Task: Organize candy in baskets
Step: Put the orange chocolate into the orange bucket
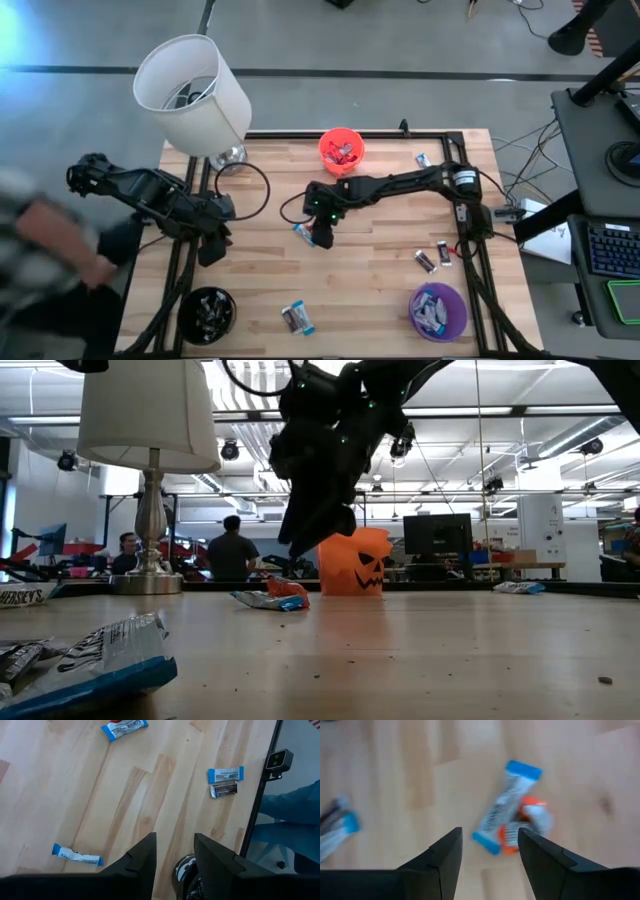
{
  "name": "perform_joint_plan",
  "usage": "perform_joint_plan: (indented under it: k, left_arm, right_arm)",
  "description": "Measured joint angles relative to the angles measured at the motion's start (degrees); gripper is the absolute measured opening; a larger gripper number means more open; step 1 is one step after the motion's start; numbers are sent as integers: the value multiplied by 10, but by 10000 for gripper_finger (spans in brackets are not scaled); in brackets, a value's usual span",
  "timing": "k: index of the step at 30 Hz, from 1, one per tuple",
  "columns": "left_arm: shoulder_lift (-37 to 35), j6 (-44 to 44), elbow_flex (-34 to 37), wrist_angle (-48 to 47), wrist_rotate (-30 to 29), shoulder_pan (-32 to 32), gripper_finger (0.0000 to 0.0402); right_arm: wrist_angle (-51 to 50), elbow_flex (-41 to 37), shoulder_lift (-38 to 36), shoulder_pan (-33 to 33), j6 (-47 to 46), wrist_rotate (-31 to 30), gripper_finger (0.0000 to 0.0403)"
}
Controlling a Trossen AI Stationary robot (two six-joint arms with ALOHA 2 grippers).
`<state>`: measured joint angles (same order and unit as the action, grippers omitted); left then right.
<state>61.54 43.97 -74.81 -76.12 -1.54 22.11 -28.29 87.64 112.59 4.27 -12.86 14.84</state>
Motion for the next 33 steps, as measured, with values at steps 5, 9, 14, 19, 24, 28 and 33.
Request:
perform_joint_plan:
  k: [5,9,14,19,24,28,33]
  left_arm:
    - [0,-2,0,0,0,0,113]
    - [1,-2,0,1,0,0,113]
    - [1,-2,0,2,0,0,113]
    - [1,-2,0,2,0,0,113]
    - [1,-1,0,3,-1,0,113]
    - [1,0,0,3,-5,0,113]
    - [1,0,0,3,-7,0,113]
  right_arm:
    - [5,0,9,1,38,-41,182]
    - [9,0,17,0,49,-72,182]
    - [31,0,30,1,51,-74,182]
    - [33,0,51,2,61,-76,182]
    - [34,0,66,2,59,-73,175]
    - [32,0,65,2,61,-74,145]
    - [18,-1,54,3,61,-71,81]
